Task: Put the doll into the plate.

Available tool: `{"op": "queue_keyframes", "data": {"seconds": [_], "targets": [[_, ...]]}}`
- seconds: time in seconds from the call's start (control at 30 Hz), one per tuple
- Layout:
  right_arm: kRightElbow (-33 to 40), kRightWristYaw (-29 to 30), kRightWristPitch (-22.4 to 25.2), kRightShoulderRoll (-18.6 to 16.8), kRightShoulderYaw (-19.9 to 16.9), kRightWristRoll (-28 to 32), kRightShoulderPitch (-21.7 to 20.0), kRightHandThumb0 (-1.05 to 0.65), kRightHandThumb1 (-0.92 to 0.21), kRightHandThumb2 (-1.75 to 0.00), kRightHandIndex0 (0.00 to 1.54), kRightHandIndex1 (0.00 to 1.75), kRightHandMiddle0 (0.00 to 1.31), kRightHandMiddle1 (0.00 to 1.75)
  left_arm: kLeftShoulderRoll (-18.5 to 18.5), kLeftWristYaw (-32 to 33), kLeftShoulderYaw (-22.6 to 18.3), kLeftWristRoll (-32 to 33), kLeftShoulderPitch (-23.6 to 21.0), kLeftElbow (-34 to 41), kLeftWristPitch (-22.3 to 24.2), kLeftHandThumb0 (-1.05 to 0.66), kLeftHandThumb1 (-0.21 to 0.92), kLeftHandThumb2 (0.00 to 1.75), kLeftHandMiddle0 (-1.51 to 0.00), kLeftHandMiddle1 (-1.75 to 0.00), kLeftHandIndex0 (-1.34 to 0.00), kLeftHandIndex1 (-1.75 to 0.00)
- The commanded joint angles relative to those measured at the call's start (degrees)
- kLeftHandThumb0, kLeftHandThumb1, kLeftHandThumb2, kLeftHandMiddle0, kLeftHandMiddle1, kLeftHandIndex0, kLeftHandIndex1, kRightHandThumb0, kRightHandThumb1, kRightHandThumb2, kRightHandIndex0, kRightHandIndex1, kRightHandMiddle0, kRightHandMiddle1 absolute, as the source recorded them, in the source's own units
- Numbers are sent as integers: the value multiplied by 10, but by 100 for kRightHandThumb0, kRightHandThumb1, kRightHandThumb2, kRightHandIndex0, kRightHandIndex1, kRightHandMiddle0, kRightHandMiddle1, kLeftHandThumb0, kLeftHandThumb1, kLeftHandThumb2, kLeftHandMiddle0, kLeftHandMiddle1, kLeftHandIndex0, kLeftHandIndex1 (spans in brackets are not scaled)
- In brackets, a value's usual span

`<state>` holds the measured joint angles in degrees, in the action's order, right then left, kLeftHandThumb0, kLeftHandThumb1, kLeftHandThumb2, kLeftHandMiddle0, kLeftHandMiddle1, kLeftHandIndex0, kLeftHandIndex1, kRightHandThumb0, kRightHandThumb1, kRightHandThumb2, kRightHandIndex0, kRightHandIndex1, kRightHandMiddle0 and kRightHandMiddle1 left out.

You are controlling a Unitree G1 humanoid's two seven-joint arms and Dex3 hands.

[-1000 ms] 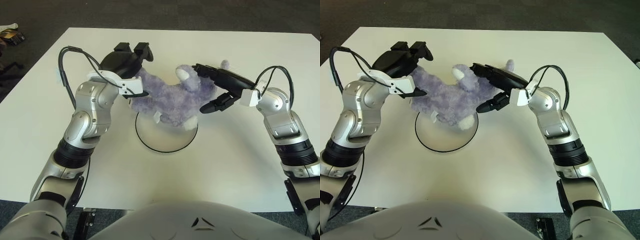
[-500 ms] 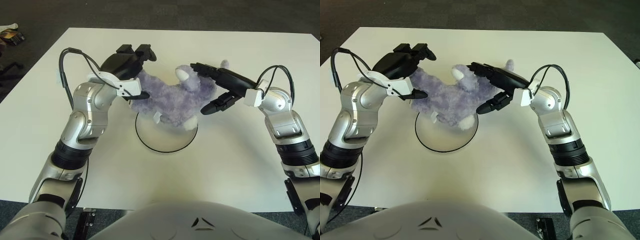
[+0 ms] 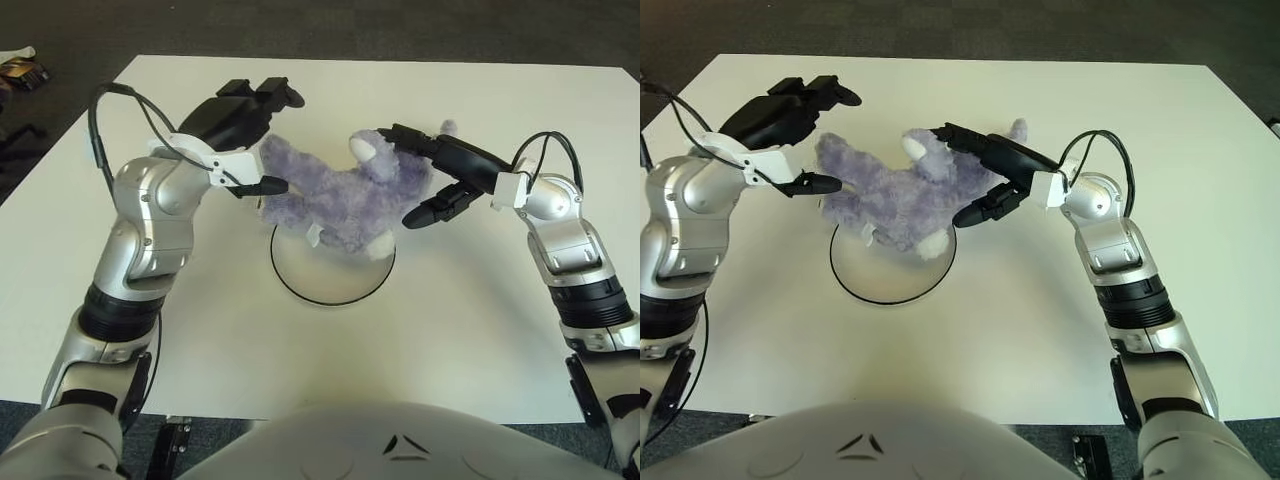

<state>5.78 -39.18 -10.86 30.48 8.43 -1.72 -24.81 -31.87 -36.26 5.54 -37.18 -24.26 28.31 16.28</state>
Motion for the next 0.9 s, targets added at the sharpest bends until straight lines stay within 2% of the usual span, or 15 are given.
{"op": "queue_keyframes", "data": {"seconds": [0.0, 0.13, 0.3, 0.47, 0.57, 0.73, 0.87], "targets": [[-17, -8, -3, -5, -14, 26, -18, -85, -68, -41, 0, 0, 0, 27, -23, -25, -33, 17, -3, 33, 21, -42, 15, 106, 0, -81, 0, -86], [-31, -5, -17, -7, -19, 30, -23, -86, -66, -44, 0, 0, 0, 21, -31, -31, -48, 23, 3, 50, 40, -42, 15, 107, -1, -74, 0, -85], [-60, -7, -31, -12, -30, 46, -37, -87, -64, -46, 0, 0, 0, 22, -29, -33, -61, 20, 3, 82, 82, -42, 16, 107, -3, -80, 0, -94], [-95, -19, -41, -8, -47, 70, -47, -88, -64, -47, 0, 0, 0, 21, -36, -33, -80, 9, -12, 122, 125, -45, 19, 105, -3, -79, 0, -98], [-114, -27, -29, -11, -62, 98, -49, -89, -64, -48, 0, 0, 0, 18, -38, -20, -109, -10, 0, 154, 151, -44, 20, 107, -5, -77, 0, -105], [-110, -17, 12, -8, -69, 100, -54, -79, -49, -64, 0, 0, 0, 25, -31, 7, -146, -25, 13, 160, 173, -40, 22, 109, -12, -72, 0, -113], [-100, -4, 20, -6, -77, 90, -55, -72, -39, -75, 0, 0, 0, 31, -21, 35, -145, -42, 15, 158, 174, -39, 23, 110, -13, -70, 0, -115]]}}
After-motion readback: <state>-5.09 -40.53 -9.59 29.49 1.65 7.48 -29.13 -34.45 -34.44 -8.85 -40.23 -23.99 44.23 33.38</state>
